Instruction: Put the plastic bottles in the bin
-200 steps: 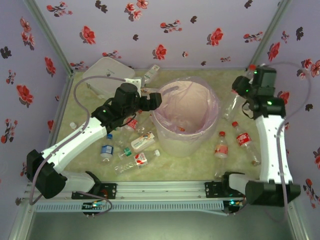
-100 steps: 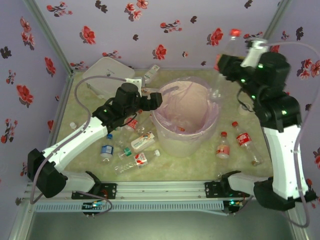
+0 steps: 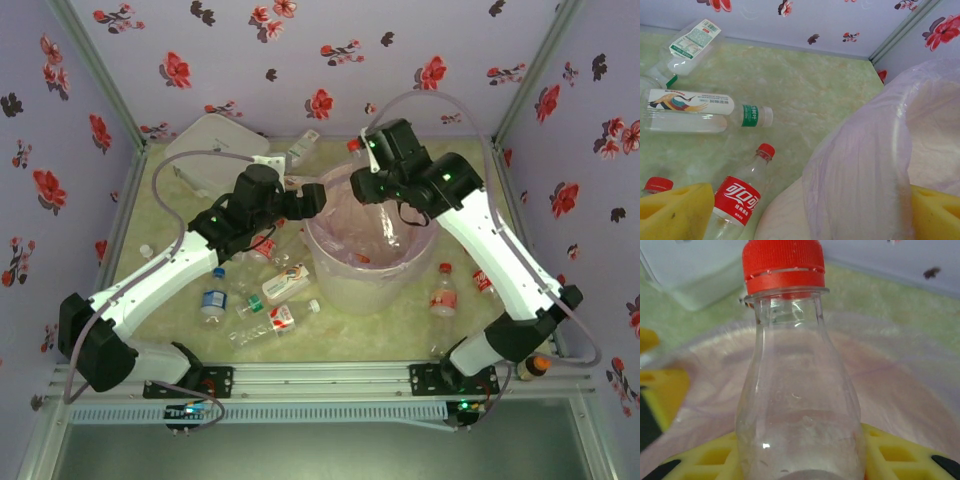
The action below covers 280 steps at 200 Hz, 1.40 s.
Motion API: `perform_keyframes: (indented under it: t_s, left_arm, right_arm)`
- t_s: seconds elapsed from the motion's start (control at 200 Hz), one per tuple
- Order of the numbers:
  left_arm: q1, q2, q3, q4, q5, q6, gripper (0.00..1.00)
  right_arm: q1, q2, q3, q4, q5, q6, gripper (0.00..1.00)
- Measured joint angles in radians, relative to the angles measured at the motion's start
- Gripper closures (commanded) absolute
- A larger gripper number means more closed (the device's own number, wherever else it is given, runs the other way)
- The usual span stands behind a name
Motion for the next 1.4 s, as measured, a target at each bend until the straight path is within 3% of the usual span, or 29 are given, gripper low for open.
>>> perform_keyframes:
  t_s: [0.185,0.3,0.385,0.615,0.72,1.11,1.4]
  left_arm:
    - [0.0,0.0,0.0,0.003,-0.012,0.0,0.08]
    - [0.0,0.001,0.0,0.007,-0.018,-0.003,0.08]
    - [0.0,0.004,0.0,0.013,-0.018,-0.004,0.08]
    - [0.0,0.005,-0.001,0.018,-0.021,-0.007,0.08]
    - [0.0,0.005,-0.003,0.021,-0.024,-0.008,0.08]
    - [0.0,0.005,-0.005,0.026,-0.025,-0.011,0.08]
    - [0.0,0.005,-0.005,0.026,-0.025,-0.011,0.07]
  right_arm:
    - [0.0,0.006,-0.164,0.005,-0.033,0.017,0.96]
    - [0.0,0.018,-0.248,0.053,-0.053,0.031,0.89]
    - [0.0,0.023,-0.31,0.097,-0.072,0.042,0.78]
    - [0.0,0.035,-0.408,0.184,-0.116,0.077,0.31]
    - [0.0,0.038,-0.424,0.2,-0.121,0.076,0.2]
    - [0.0,0.022,-0.343,0.166,-0.109,0.034,0.03]
    - [0.0,-0.174,-0.18,0.126,-0.072,-0.001,0.01]
